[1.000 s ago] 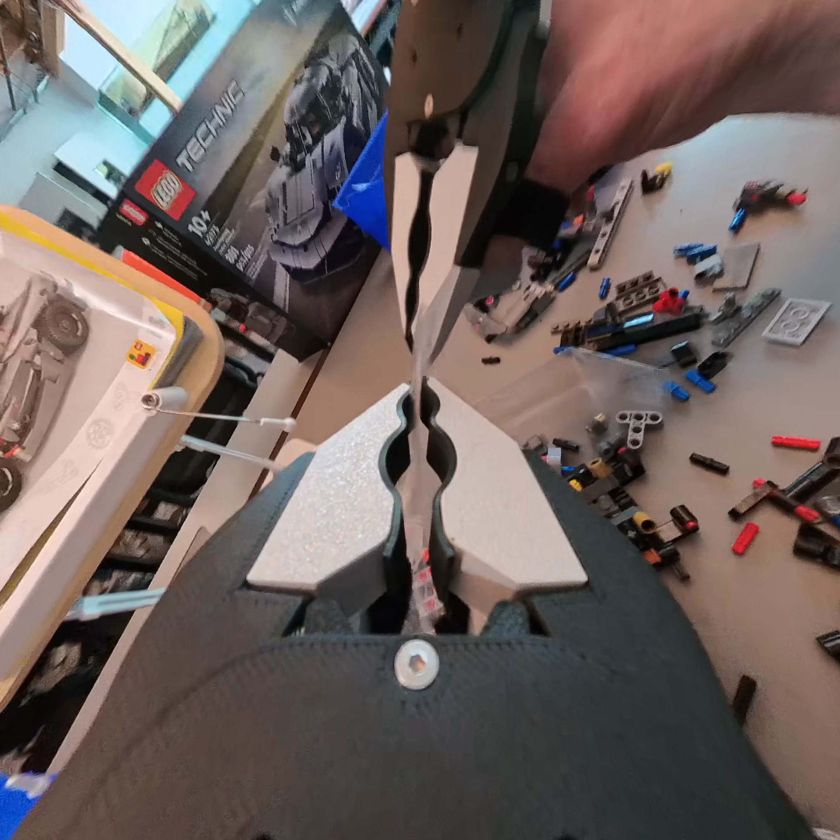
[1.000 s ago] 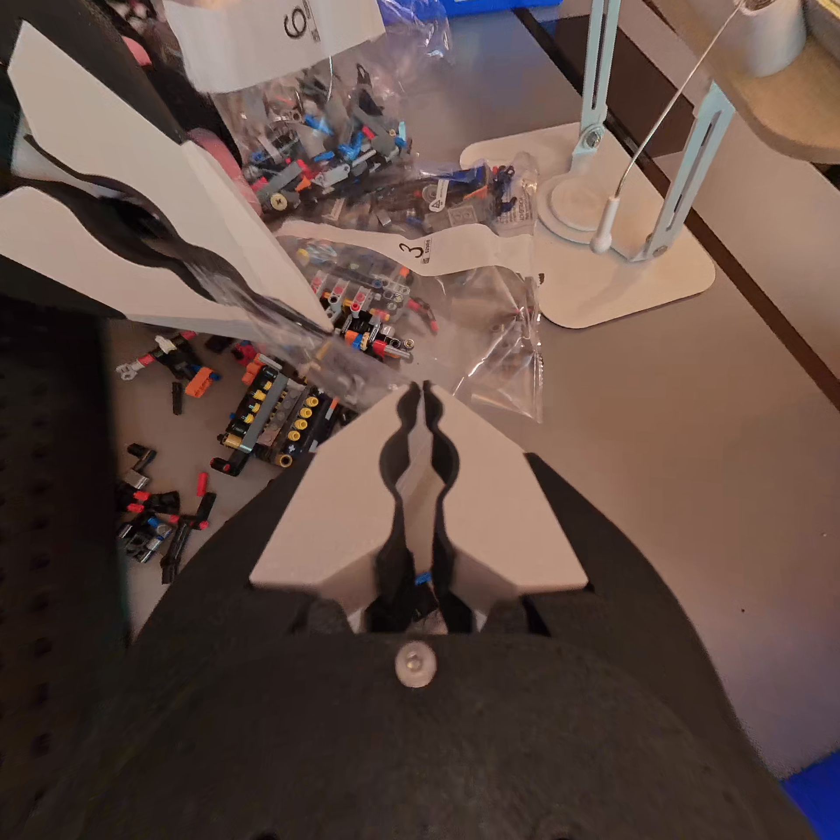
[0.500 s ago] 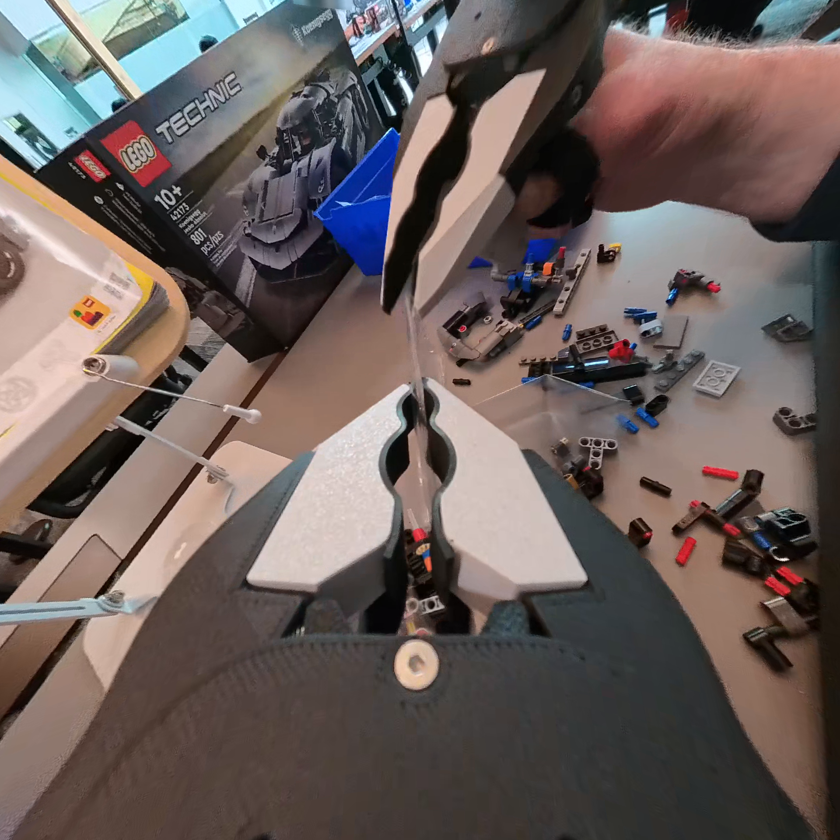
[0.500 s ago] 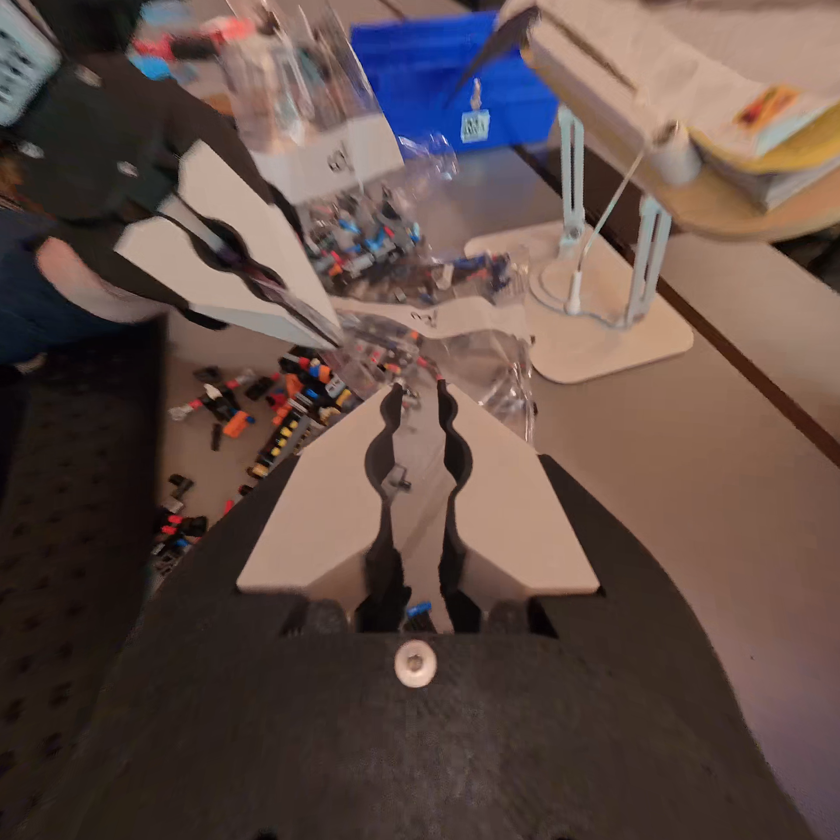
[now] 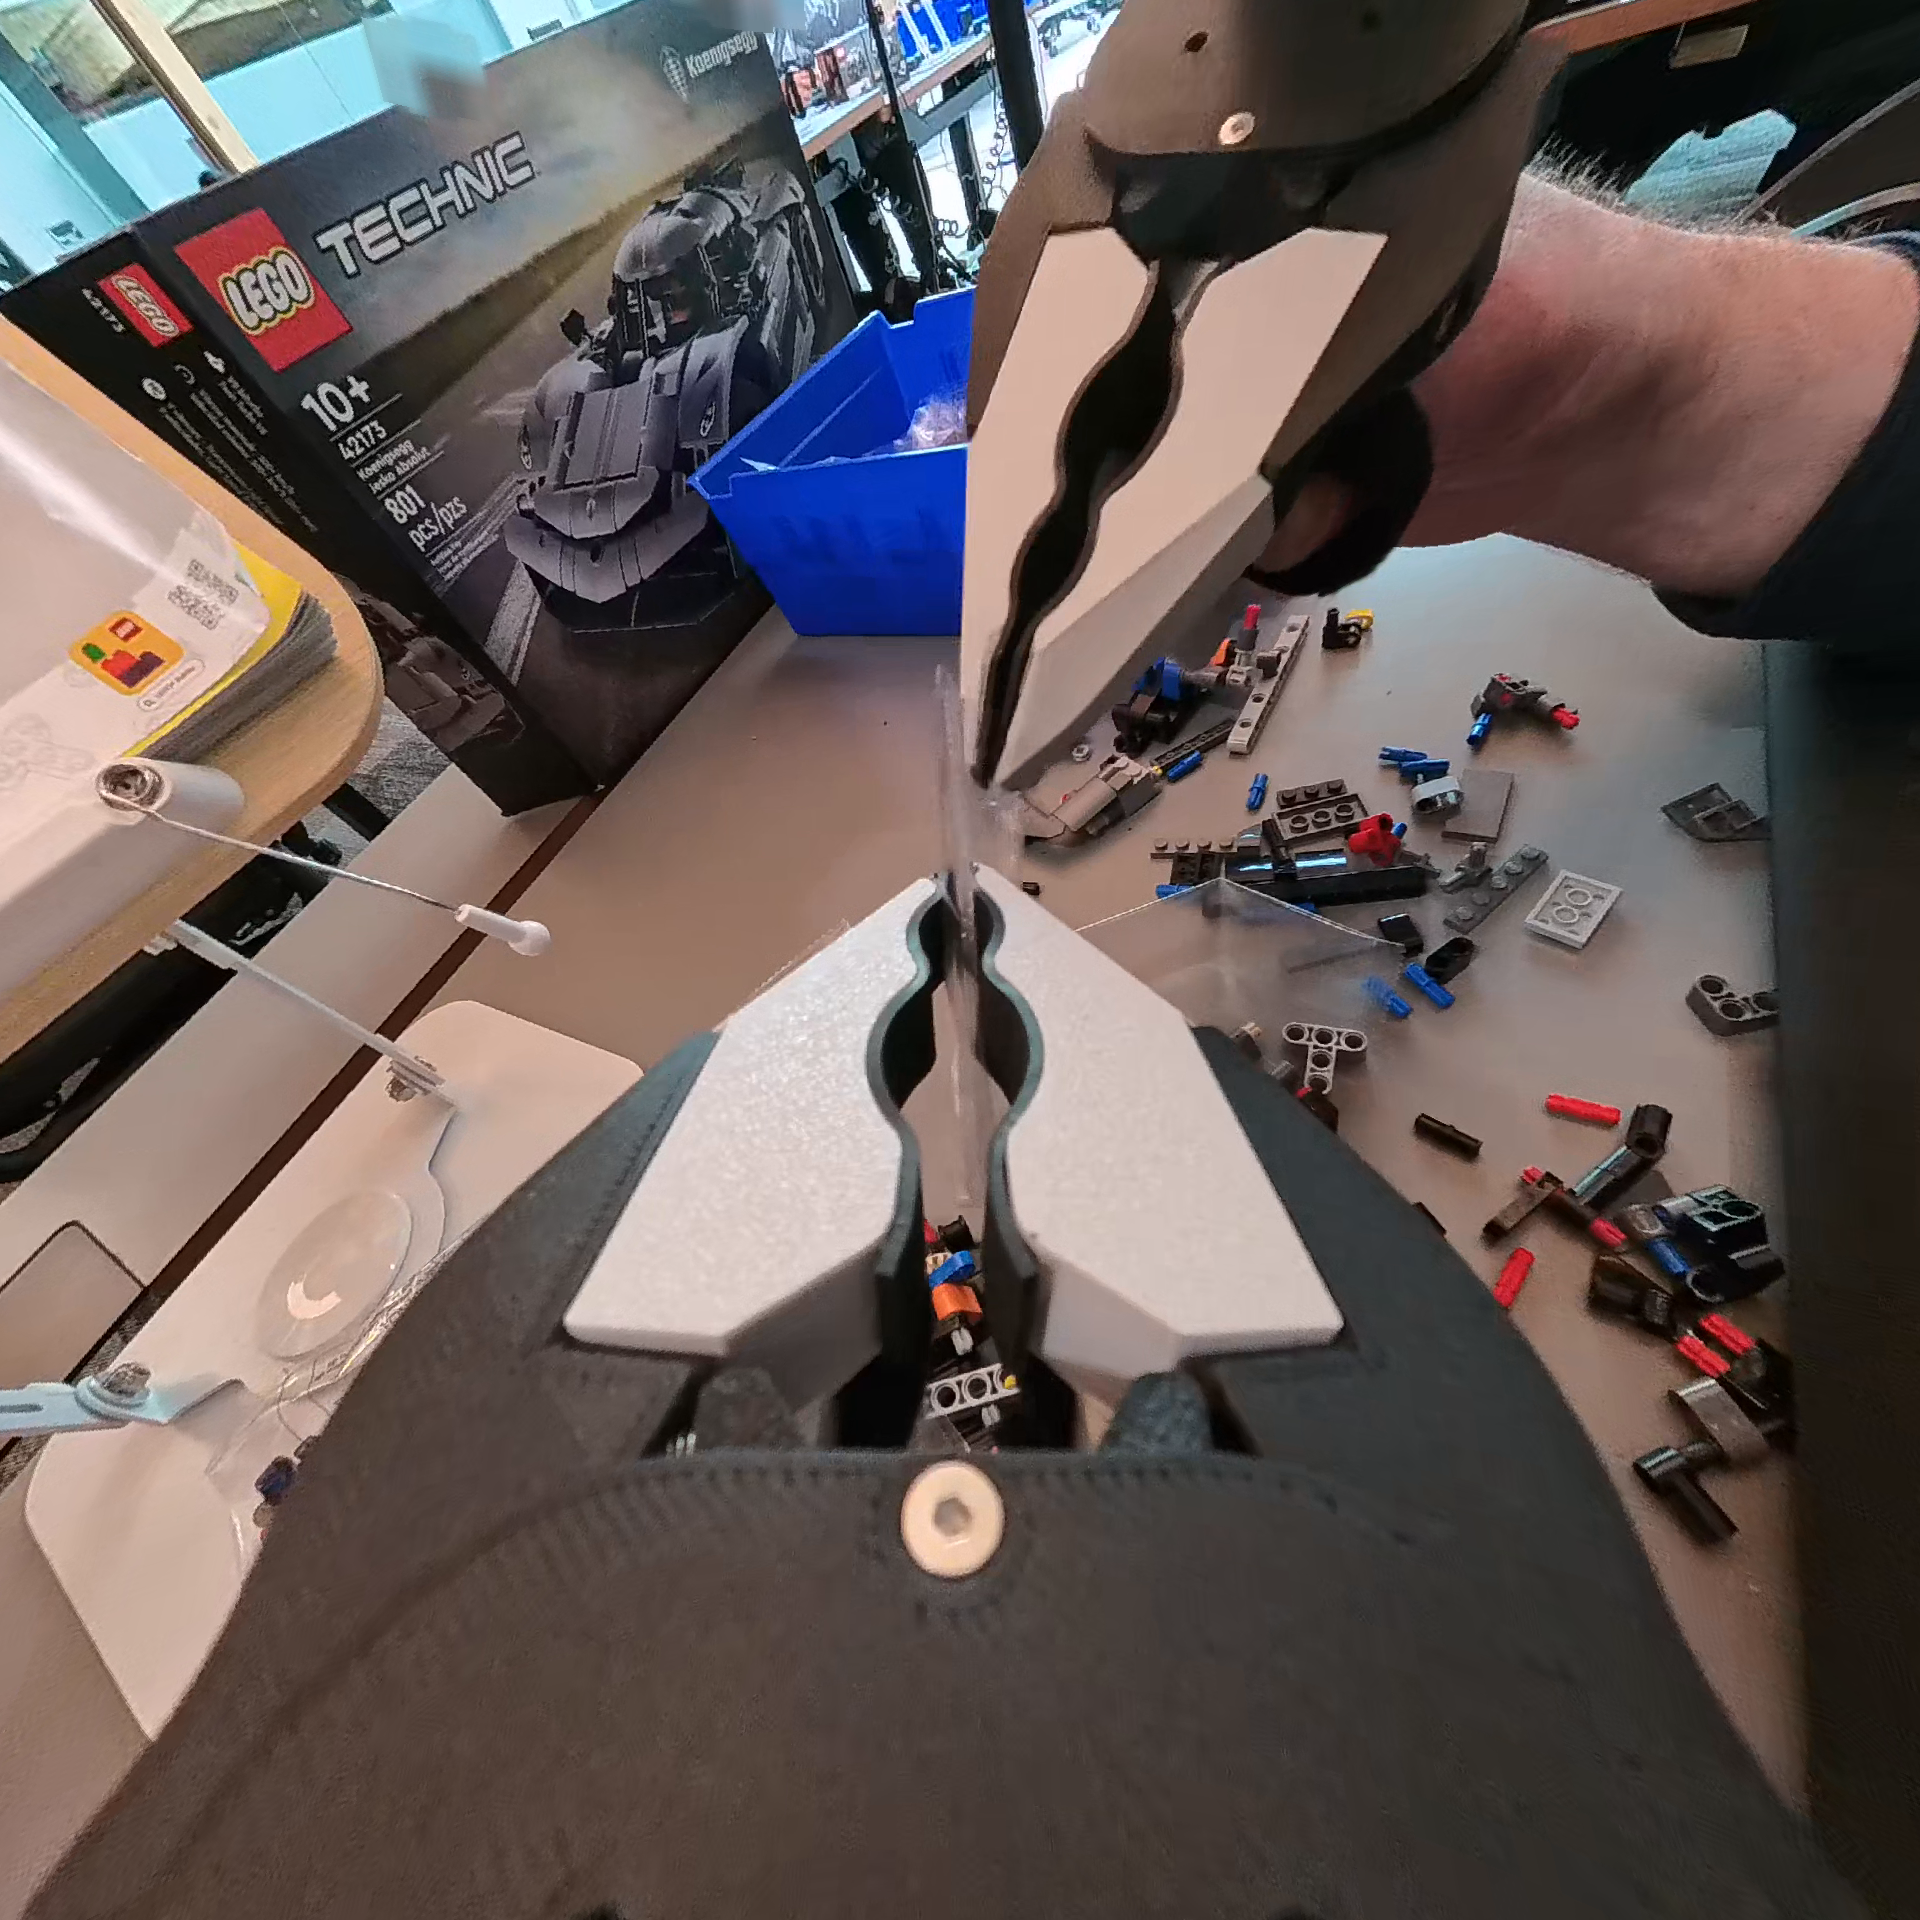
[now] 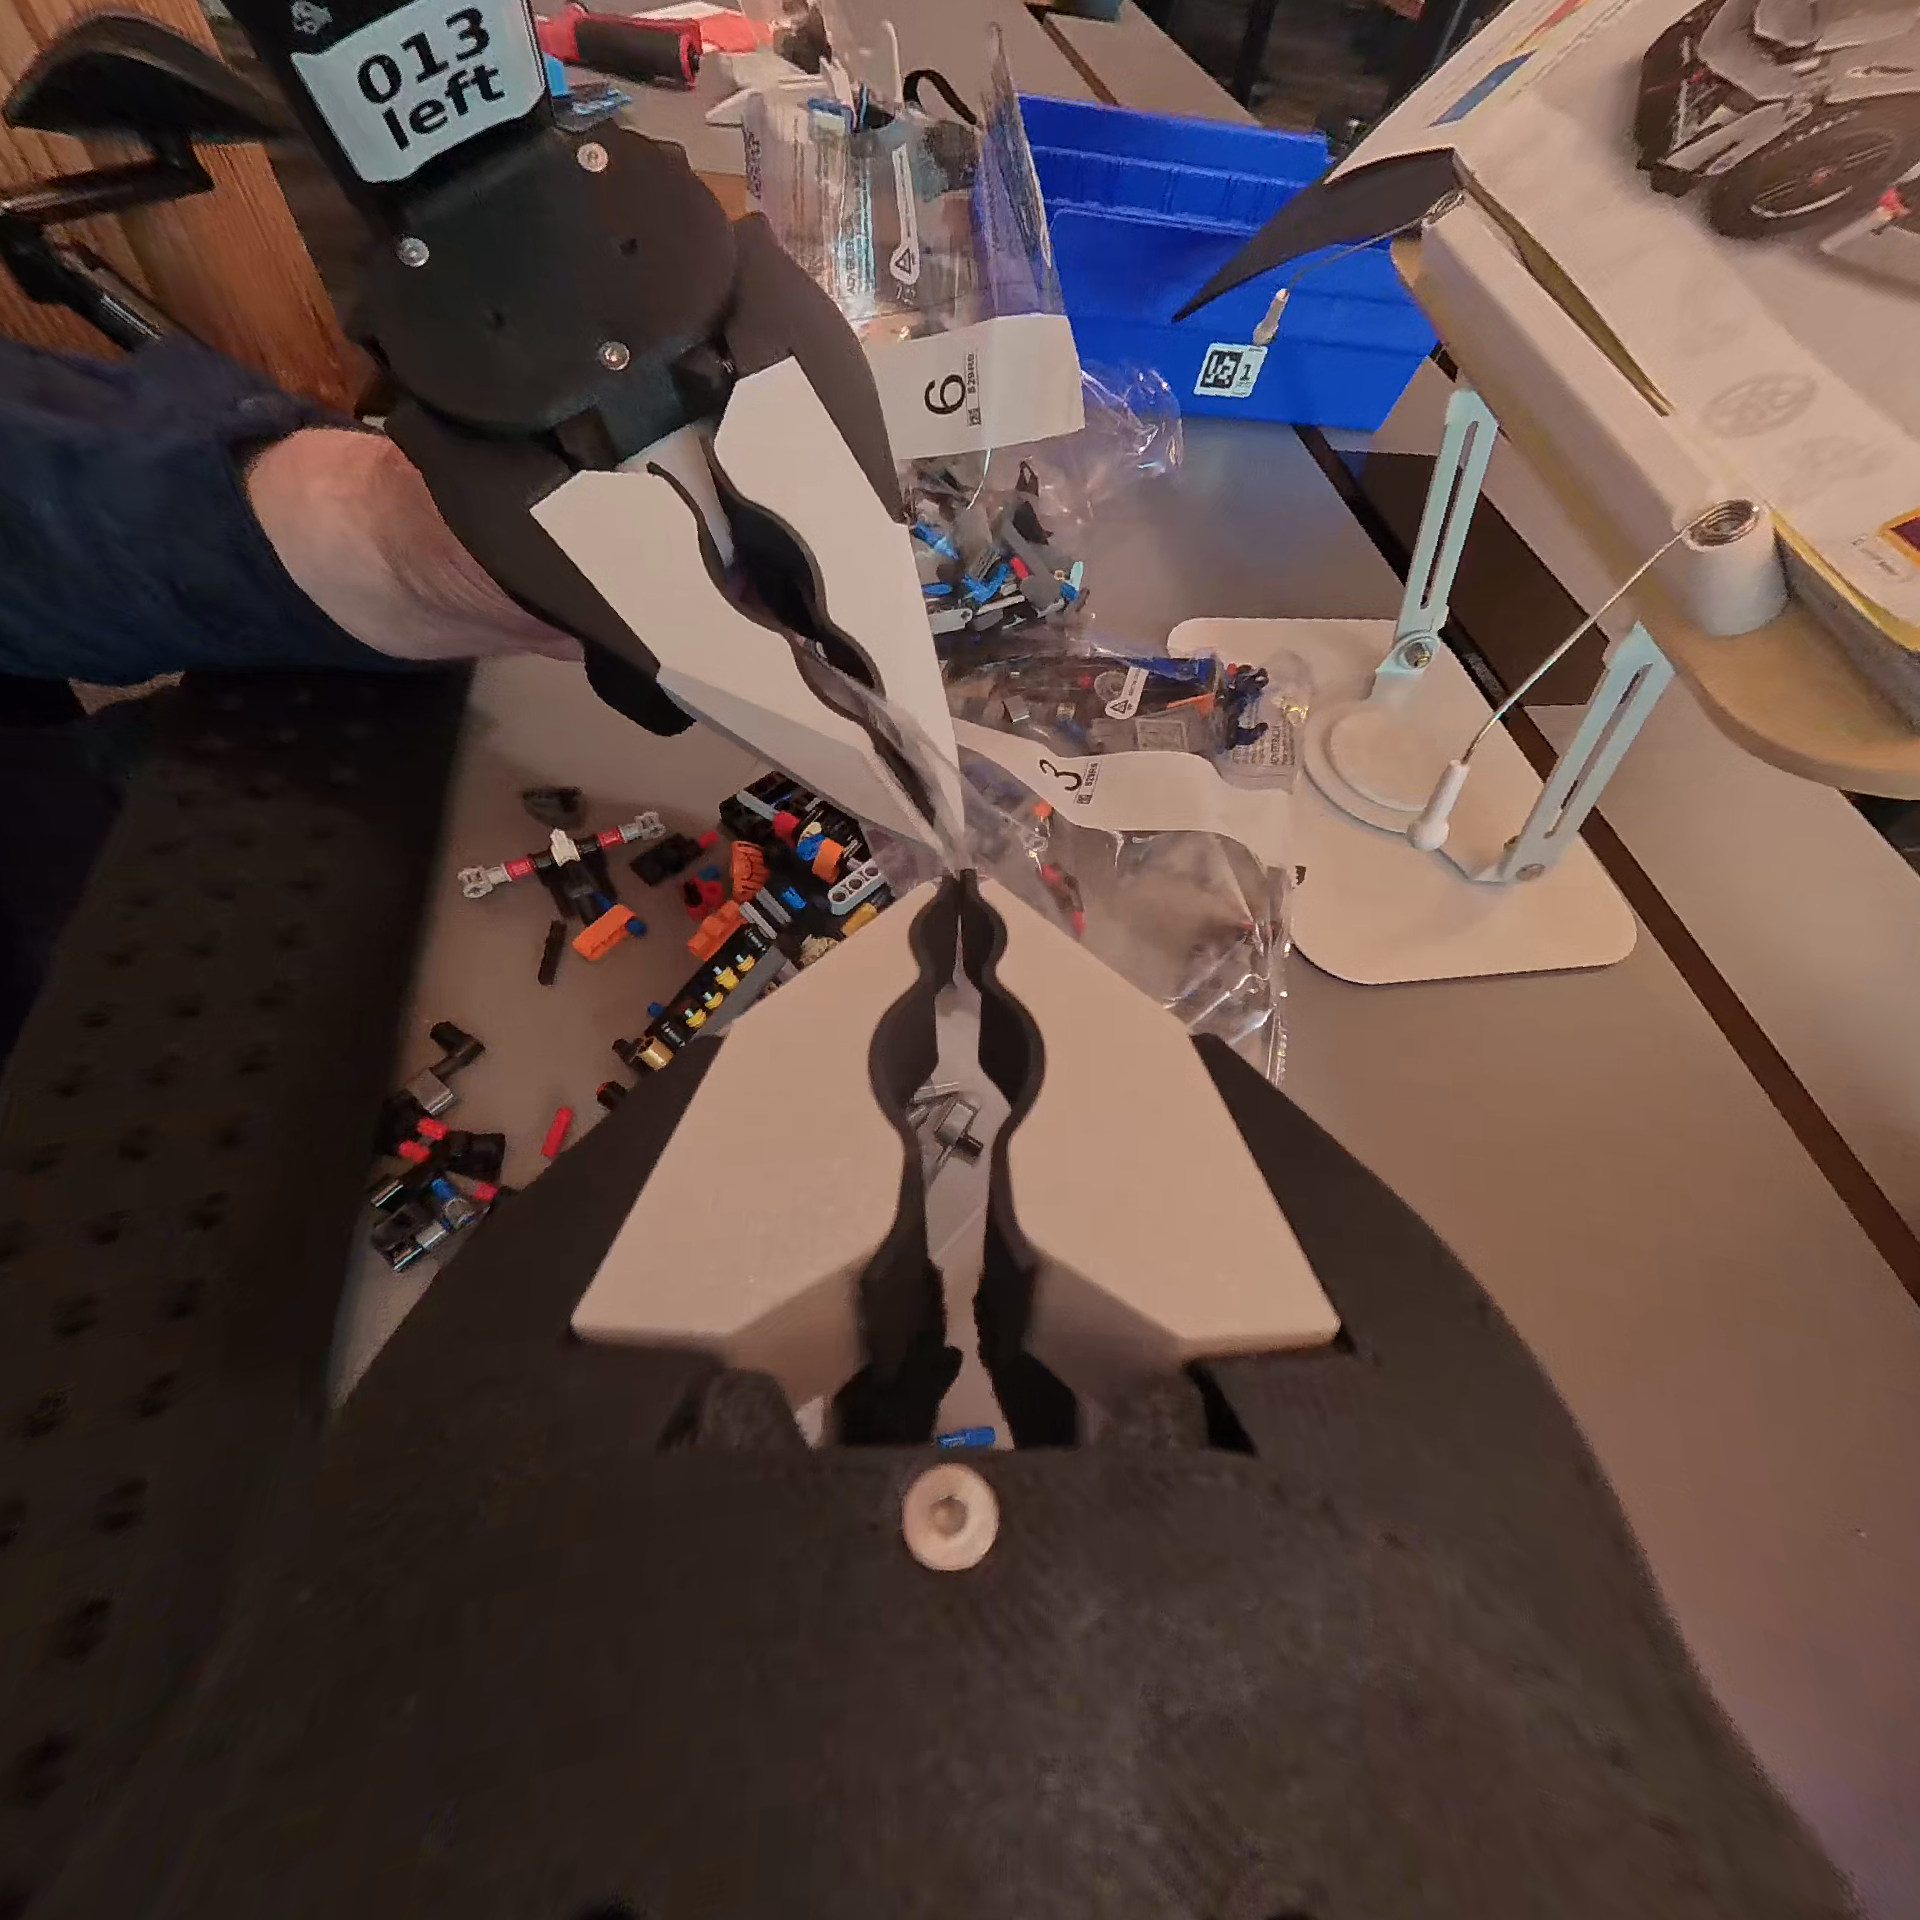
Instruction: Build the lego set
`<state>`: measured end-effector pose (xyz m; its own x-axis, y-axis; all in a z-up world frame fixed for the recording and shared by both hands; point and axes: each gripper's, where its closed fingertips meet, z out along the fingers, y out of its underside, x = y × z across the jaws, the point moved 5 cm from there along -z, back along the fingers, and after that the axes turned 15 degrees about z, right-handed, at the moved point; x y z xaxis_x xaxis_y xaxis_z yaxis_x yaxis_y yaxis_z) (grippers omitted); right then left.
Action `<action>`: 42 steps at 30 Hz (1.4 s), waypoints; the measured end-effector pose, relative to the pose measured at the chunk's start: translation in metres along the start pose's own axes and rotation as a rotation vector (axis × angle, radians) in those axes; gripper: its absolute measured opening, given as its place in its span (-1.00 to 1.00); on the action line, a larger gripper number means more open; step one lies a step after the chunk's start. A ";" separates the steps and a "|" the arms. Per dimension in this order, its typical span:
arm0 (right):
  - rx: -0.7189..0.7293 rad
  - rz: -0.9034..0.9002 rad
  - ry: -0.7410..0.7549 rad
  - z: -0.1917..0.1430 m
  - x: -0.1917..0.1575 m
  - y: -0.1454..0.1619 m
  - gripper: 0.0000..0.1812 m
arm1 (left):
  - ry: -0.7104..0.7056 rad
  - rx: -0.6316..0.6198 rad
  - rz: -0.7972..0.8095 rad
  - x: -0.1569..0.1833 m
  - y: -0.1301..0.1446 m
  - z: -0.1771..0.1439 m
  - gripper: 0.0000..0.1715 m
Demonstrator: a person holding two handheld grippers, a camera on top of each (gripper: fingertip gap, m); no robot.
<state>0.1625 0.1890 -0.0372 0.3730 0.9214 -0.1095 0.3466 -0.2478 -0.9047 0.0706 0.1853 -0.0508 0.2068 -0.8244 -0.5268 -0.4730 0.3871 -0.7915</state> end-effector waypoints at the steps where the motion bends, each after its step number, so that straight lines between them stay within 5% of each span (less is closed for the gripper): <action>1: 0.007 -0.001 0.001 -0.001 0.000 -0.001 -1.00 | 0.001 0.003 -0.003 0.000 0.000 0.000 -1.00; 22: -0.004 -0.013 -0.015 -0.006 -0.003 -0.001 -1.00 | 0.071 0.022 -0.034 0.005 0.001 0.002 -1.00; 31: -0.012 -0.040 -0.047 -0.005 -0.010 -0.001 -1.00 | 0.205 0.045 -0.131 0.011 0.004 0.005 -0.78; 35: 0.022 -0.046 -0.083 -0.009 -0.015 -0.005 -1.00 | 0.177 -0.052 -0.064 0.016 0.015 0.014 -1.00; 42: 0.007 -0.080 -0.107 -0.008 -0.022 -0.004 -1.00 | 0.123 -0.028 -0.138 0.004 0.016 0.010 -1.00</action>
<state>0.1594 0.1670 -0.0275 0.2500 0.9650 -0.0796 0.3651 -0.1701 -0.9153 0.0722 0.1923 -0.0684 0.1659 -0.9136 -0.3711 -0.4712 0.2572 -0.8437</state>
